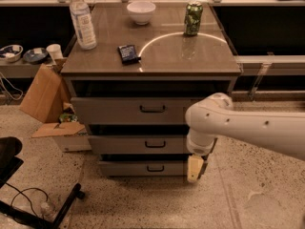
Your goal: Open bottom drawer
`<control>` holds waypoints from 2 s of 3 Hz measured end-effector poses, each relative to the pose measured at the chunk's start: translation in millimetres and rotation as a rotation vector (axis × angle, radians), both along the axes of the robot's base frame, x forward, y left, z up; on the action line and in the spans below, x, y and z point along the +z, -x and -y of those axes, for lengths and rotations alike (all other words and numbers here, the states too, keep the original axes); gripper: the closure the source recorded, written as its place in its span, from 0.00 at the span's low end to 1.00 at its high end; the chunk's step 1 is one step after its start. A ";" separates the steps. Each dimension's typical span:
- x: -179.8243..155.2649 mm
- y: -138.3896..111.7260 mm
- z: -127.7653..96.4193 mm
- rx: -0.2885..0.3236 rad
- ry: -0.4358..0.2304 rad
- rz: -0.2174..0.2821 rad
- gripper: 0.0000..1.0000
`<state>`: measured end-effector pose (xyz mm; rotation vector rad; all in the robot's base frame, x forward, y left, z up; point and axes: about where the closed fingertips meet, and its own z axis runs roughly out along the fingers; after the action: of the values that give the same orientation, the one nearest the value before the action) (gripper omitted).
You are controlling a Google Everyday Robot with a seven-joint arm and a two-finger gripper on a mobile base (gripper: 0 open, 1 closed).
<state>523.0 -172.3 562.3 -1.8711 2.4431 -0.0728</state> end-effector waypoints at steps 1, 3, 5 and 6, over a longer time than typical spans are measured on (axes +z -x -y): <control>-86.0 -16.3 -32.6 0.083 0.054 -0.008 0.00; -166.3 -25.9 -62.5 0.145 0.096 -0.044 0.00; -205.7 -16.0 -78.7 0.148 0.061 -0.102 0.00; -259.6 -6.3 -87.1 0.123 0.000 -0.135 0.00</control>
Offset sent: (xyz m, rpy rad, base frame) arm 0.0528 0.0715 -0.1797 -0.1391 -0.0160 0.1984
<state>529.2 -85.1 302.7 -2.0866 2.4020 0.0612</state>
